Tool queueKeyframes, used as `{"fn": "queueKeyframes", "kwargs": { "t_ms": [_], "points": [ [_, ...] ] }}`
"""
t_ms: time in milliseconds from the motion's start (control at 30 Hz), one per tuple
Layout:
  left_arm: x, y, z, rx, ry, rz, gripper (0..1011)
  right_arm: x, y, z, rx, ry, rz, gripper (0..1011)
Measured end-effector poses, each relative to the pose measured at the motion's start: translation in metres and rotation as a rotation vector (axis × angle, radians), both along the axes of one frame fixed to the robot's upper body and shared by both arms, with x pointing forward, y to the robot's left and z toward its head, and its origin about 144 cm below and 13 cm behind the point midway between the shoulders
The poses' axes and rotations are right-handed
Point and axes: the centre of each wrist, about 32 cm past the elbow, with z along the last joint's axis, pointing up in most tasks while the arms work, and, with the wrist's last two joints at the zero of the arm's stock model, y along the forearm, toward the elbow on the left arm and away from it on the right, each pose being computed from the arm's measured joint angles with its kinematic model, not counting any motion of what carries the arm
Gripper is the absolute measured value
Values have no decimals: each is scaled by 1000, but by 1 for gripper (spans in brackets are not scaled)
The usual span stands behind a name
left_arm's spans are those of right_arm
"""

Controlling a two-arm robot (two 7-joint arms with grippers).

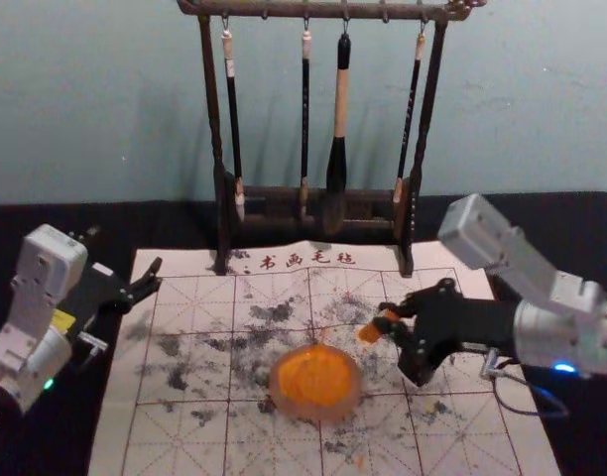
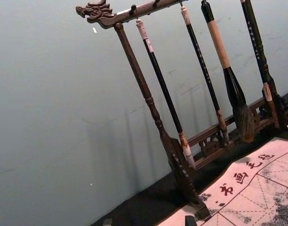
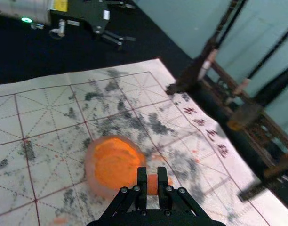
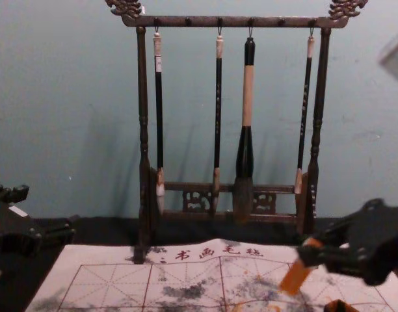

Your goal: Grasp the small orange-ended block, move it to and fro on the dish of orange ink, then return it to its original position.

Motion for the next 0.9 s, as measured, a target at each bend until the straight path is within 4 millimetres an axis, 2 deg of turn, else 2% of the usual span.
{"fn": "queueKeyframes", "kwargs": {
  "t_ms": [367, 900],
  "points": [
    [0, 0, 0, 0, 0, 0, 1001, -15, -28, 10, -17, 18, -111, 99],
    [0, 0, 0, 0, 0, 0, 1001, -22, -34, 3, -33, 65, -144, 99]
  ]
}}
